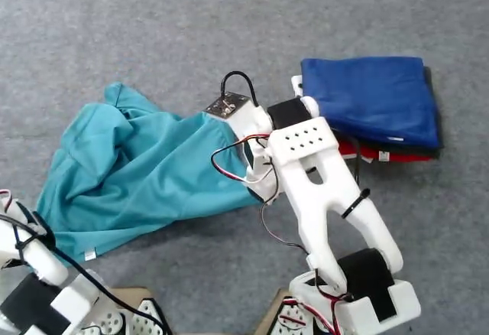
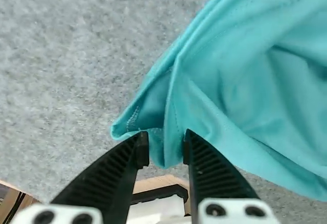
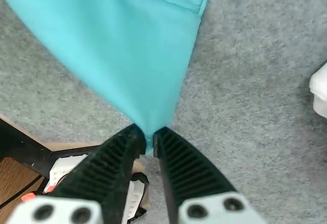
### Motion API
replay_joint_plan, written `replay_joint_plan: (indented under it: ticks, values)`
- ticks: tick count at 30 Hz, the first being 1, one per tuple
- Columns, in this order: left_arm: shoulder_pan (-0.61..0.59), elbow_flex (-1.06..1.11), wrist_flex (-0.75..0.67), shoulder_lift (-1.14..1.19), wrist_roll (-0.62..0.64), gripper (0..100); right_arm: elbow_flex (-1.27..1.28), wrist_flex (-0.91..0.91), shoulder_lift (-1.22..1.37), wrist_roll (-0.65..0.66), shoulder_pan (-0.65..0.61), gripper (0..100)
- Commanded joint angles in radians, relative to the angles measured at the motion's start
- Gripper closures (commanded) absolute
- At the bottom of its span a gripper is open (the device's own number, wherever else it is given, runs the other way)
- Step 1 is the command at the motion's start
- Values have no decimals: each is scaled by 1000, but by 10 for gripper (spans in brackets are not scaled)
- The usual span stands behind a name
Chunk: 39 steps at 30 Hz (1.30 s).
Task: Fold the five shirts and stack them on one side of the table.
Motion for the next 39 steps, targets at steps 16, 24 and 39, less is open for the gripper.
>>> replay_joint_plan:
  ticks: [16, 24, 39]
  values:
    - [231, -386, -3, -29, 192, 971, -262, -400, -31, -193, 14, 984]
    - [381, -863, -46, -11, 365, 971, -429, -922, -30, -264, 18, 984]
    - [390, -2000, -400, 586, 433, 971, -1339, -1117, 490, -121, 49, 984]
